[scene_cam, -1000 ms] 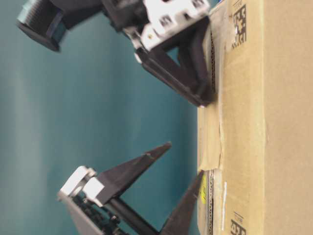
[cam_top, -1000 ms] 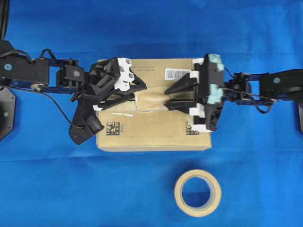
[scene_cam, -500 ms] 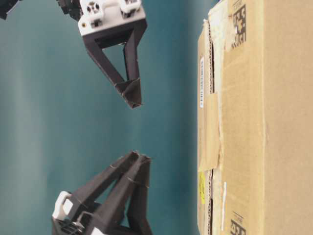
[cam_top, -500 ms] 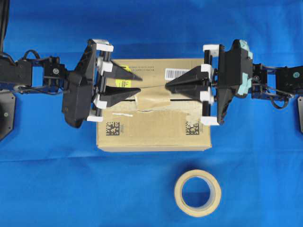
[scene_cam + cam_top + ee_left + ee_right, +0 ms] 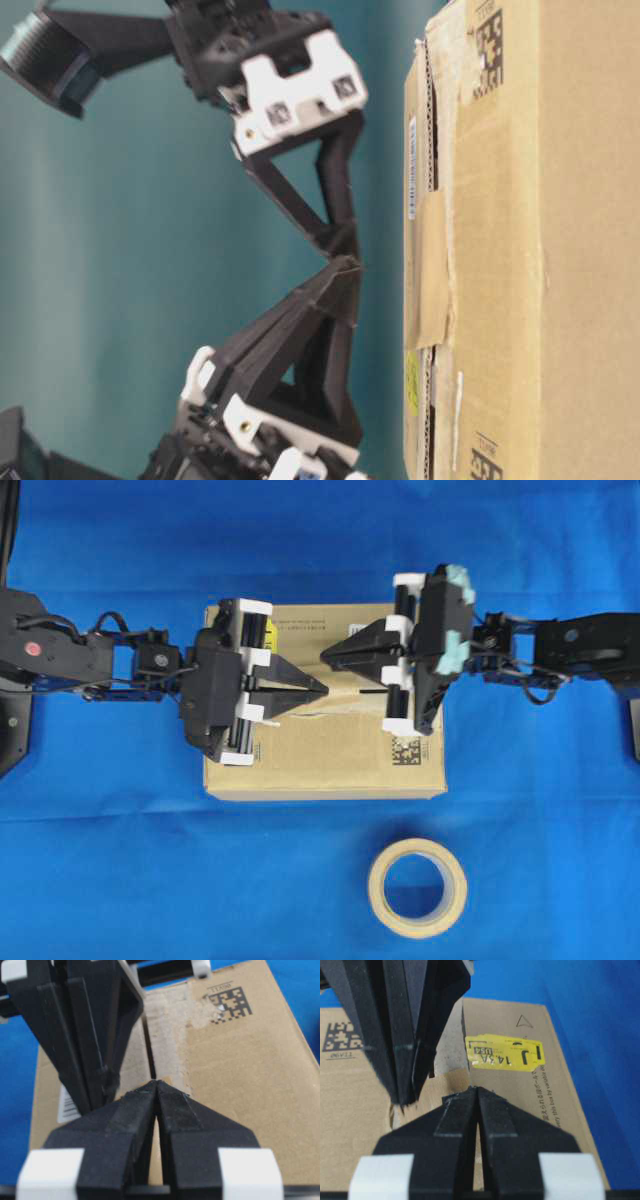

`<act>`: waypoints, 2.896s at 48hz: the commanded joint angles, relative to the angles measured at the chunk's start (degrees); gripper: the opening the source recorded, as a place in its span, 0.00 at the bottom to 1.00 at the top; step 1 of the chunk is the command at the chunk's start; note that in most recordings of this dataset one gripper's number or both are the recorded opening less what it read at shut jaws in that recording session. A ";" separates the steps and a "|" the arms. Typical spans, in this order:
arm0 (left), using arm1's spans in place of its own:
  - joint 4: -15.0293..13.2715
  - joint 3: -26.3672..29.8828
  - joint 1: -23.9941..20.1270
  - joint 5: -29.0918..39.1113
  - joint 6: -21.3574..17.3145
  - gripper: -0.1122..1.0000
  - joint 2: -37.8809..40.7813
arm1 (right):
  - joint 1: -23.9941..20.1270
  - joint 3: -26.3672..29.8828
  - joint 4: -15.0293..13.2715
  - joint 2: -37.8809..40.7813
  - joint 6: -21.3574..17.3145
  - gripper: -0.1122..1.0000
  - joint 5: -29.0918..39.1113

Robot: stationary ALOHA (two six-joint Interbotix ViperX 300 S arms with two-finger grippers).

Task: Apply tape along the seams of the closed cardboard box to seal it securely.
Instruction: 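Press the tape down along the seam with both grippers' tips, then slide both grippers outward along the seam, smoothing the tape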

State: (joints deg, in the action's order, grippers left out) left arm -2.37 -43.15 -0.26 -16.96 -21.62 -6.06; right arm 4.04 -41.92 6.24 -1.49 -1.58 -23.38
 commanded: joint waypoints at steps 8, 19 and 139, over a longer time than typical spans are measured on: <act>0.09 -0.53 -2.02 -2.81 4.39 0.10 1.85 | -1.05 3.34 -0.18 3.52 -0.09 0.11 -0.70; 0.00 -3.25 -3.52 -5.19 7.29 0.10 3.87 | -1.23 2.90 0.00 5.19 -0.70 0.11 -0.53; 0.09 -5.71 1.85 -3.08 11.43 0.10 3.69 | -5.62 -0.35 6.42 6.42 0.09 0.11 0.26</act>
State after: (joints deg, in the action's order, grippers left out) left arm -2.29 -48.34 1.41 -20.39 -10.37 -1.05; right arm -0.70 -41.22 11.95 5.89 -1.41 -23.47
